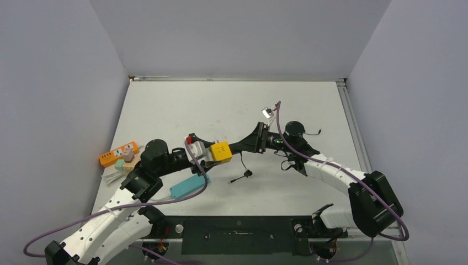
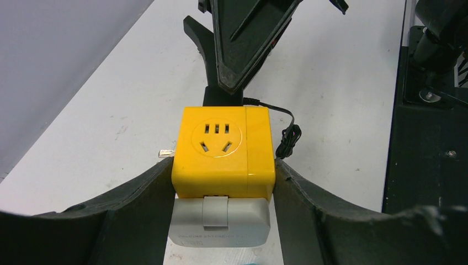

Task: Pull the plug off the socket
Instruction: Remove the plug from the socket.

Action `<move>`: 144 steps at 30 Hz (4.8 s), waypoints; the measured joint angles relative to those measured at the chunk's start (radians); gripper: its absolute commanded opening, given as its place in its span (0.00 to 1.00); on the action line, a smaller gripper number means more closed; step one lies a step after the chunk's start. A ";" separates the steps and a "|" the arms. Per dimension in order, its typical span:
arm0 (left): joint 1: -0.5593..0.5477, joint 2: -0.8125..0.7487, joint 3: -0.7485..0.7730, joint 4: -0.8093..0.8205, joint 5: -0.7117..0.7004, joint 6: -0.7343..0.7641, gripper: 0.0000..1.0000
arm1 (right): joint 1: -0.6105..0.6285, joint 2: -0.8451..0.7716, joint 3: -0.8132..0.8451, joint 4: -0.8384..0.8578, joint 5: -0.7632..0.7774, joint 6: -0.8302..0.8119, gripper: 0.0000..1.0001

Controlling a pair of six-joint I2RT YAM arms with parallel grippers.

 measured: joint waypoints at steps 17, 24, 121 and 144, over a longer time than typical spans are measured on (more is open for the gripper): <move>-0.002 -0.008 -0.002 0.058 -0.003 0.002 0.03 | 0.000 0.077 -0.010 0.251 -0.029 0.214 0.09; -0.003 0.002 -0.010 0.072 -0.013 -0.003 0.78 | -0.007 0.077 -0.010 0.253 -0.023 0.213 0.05; 0.021 0.925 0.195 0.256 0.301 -0.879 0.16 | 0.662 -0.217 -0.354 0.225 1.494 -0.906 0.05; 0.019 0.906 0.240 0.155 0.161 -0.774 0.00 | 0.478 -0.216 -0.354 0.169 1.272 -0.744 0.05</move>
